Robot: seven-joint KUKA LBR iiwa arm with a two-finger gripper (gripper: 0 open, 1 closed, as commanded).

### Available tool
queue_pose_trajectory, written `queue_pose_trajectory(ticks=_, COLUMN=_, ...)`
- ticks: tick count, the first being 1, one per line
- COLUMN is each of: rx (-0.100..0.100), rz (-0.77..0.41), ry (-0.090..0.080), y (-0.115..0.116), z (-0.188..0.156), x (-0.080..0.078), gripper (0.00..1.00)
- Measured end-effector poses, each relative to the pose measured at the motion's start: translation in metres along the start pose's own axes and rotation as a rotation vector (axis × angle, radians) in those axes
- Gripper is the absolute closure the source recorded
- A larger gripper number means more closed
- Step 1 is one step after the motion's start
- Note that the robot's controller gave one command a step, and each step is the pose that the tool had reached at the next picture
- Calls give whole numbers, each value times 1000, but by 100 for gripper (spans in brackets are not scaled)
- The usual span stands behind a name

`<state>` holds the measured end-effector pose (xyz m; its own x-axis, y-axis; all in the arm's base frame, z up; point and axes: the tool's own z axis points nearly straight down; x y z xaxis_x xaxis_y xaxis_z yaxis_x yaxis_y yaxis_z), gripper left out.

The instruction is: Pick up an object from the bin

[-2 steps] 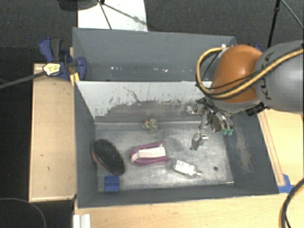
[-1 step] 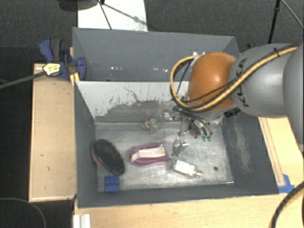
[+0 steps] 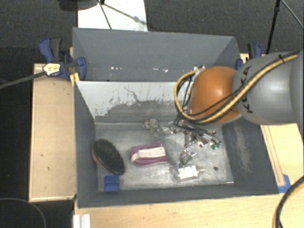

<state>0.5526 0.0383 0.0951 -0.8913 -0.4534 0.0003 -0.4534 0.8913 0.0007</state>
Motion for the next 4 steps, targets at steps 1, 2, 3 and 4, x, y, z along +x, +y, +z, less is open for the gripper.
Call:
queue_pose_trajectory(ticks=1, rx=3, rz=99, ry=0, y=40, z=22, x=-28, gripper=0)
queue_pose_trajectory(ticks=2, rx=2, rz=99, ry=-1, y=40, z=22, x=-29, gripper=100)
queue_pose_trajectory(ticks=3, rx=4, rz=-119, ry=-6, y=2, z=-85, x=-32, gripper=100)
queue_pose_trajectory(ticks=4, rx=5, rz=-120, ry=-11, y=9, z=-169, x=-40, gripper=100)
